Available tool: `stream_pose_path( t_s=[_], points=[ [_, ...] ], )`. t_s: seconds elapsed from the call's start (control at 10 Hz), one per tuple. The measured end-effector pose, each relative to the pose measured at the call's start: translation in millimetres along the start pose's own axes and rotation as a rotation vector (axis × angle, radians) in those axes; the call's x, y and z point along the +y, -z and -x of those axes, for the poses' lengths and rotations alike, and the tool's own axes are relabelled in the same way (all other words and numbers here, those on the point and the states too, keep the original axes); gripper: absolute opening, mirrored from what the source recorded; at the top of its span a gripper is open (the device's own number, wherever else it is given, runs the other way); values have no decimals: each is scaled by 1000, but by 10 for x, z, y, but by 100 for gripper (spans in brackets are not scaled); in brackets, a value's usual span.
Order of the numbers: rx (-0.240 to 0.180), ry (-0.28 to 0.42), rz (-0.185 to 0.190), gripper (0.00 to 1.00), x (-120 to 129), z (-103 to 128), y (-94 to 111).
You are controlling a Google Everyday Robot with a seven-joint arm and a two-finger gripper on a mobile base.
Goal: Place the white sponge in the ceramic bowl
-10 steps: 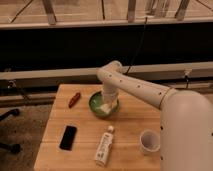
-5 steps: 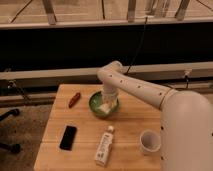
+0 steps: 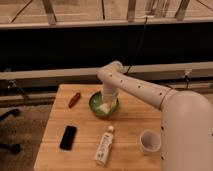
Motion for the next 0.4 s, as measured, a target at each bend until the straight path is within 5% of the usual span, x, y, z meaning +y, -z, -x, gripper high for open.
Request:
stream_pose_path(
  t_s=[0.4],
  points=[
    [-7,30,0,53,-181,-18,28]
  ],
)
